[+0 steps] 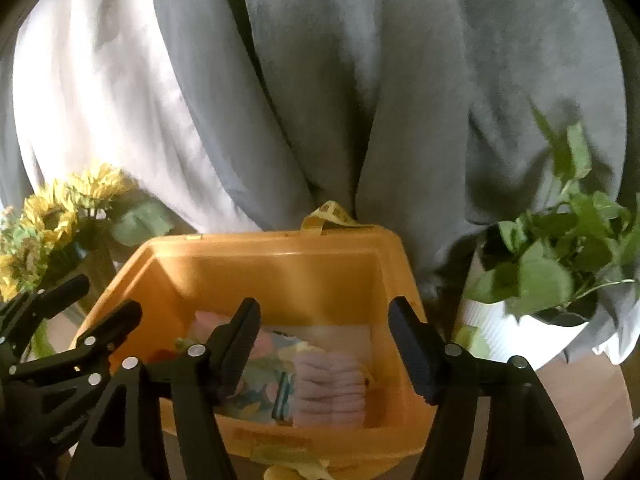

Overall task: Organize soft objects
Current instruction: 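Open both tools to drop the fluffy toy and towel into the crate, then move both tools back toward the white tissue and Mickey plush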

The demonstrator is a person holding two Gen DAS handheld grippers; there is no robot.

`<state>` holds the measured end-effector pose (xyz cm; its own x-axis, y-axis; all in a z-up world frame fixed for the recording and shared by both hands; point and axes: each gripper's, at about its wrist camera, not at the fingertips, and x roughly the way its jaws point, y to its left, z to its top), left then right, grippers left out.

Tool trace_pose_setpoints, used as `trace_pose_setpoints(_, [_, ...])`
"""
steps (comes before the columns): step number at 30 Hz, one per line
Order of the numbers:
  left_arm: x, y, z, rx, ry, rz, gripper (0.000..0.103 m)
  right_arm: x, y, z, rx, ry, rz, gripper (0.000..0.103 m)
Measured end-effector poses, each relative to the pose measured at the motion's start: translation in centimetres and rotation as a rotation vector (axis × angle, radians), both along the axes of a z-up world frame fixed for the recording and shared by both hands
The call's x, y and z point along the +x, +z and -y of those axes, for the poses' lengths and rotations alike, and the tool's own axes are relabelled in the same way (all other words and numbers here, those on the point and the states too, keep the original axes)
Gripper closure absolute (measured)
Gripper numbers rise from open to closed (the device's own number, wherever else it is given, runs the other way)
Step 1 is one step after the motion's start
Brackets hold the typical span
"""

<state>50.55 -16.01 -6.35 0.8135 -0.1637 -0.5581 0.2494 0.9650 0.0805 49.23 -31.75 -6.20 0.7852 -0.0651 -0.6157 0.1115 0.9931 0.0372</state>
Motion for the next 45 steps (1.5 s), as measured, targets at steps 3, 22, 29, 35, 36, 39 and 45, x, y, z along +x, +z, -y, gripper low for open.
trace_pose_setpoints(3, [-1.4, 1.0, -0.1, -0.001, 0.011, 0.027, 0.030, -0.9, 0.8, 0.2, 0.005, -0.005, 0.018, 0.034])
trace_pose_setpoints(22, [-10.0, 3.1, -0.2, 0.010, 0.026, 0.054, 0.028, -8.2, 3.8, 1.0, -0.011, 0.007, 0.074, 0.031])
trace_pose_setpoints(29, [-12.6, 3.4, 0.1, 0.018, 0.051, 0.057, 0.028, -10.5, 4.1, 1.0, -0.005, 0.035, 0.073, 0.031])
trace_pose_setpoints(35, [-14.6, 2.9, 0.1, 0.009, 0.069, 0.033, 0.028, -12.2, 3.7, 1.0, 0.005, 0.059, 0.054, 0.031])
trace_pose_setpoints(36, [-14.9, 2.7, 0.1, 0.006, 0.073, 0.026, 0.028, -12.5, 3.6, 1.0, 0.007, 0.064, 0.050, 0.031])
trace_pose_setpoints(39, [-15.8, 2.1, 0.2, 0.007, 0.081, 0.009, 0.028, -13.2, 3.2, 1.1, 0.009, 0.080, 0.038, 0.031])
trace_pose_setpoints(45, [-17.4, 0.6, 0.6, 0.009, 0.093, -0.034, 0.028, -14.6, 1.7, 1.3, 0.025, 0.116, 0.000, 0.031])
